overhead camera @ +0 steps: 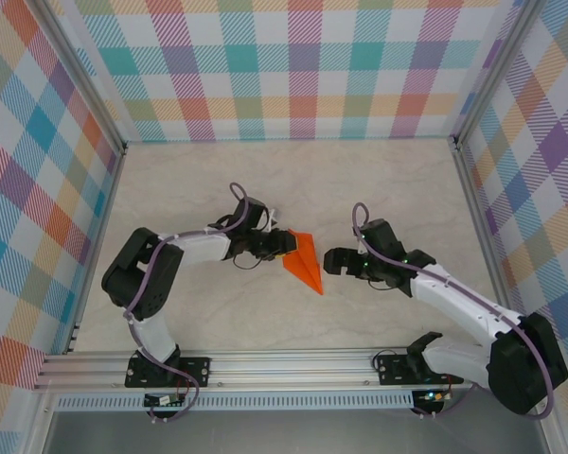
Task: Fold a paper plane with a square sheet of paper (fold left side to right side)
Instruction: Fourth fold the wing at the center of the table, then turn over the paper at the center of the table.
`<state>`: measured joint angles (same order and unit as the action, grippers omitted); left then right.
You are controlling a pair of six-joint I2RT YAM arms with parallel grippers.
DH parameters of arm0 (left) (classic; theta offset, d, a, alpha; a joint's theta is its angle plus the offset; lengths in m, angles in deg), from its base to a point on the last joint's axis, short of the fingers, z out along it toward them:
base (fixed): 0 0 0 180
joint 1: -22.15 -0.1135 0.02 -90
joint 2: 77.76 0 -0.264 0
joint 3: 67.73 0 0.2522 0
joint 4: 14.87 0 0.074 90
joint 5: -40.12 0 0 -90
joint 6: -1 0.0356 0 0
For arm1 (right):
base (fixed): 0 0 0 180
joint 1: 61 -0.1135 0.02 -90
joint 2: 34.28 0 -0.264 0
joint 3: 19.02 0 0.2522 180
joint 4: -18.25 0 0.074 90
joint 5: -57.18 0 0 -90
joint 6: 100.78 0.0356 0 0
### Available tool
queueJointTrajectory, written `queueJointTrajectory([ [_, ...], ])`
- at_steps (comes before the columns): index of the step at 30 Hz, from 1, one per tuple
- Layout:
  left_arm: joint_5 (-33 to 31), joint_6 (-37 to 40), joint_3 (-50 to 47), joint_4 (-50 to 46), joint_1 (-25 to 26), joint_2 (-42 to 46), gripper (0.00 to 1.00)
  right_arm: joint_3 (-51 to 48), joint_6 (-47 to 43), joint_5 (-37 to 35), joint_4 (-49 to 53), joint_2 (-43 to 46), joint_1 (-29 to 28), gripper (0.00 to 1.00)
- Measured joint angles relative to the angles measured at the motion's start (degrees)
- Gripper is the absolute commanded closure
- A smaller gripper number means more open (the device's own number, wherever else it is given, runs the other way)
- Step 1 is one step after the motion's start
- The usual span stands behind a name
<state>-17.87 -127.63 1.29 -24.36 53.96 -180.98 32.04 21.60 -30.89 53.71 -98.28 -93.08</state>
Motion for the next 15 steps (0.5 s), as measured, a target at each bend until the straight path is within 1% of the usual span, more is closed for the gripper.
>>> queueJointTrajectory([
  [11,0.0,-1.0,7.2,2.0,0.6,-8.5,0.65,-0.2,0.0,-1.3,0.7,2.6,0.0,0.01],
  [13,0.0,-1.0,8.5,1.9,0.8,-9.9,0.65,-0.2,-0.1,-1.4,0.8,3.1,0.0,0.0],
  [15,0.0,-1.0,9.1,1.9,1.0,-10.8,0.64,-0.2,-0.1,-1.4,0.9,3.7,0.0,0.0],
])
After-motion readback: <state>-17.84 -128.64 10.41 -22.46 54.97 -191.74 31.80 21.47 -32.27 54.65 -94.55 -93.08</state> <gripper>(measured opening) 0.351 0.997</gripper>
